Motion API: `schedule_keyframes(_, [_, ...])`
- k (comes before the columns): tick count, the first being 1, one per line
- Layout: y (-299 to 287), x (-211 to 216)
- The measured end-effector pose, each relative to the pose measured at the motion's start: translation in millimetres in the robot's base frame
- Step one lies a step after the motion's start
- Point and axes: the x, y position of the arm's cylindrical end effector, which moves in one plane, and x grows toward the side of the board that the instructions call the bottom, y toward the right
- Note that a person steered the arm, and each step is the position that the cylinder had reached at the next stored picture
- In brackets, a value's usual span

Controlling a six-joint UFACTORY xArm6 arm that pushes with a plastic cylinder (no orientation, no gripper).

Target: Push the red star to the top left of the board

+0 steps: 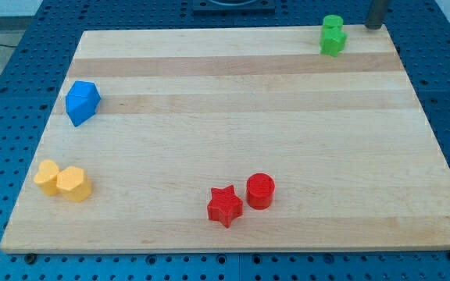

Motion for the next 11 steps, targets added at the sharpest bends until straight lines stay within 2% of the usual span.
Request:
schedule_keyframes(2, [-16, 5])
schedule_keyframes(3, [13, 37])
schedule_keyframes(5, [28, 286])
schedule_keyframes(6, [-19, 408])
schedule_keyframes(7, [-81, 427])
schedule_keyframes(8, [-113, 426])
schedule_keyframes(11, [-119, 426])
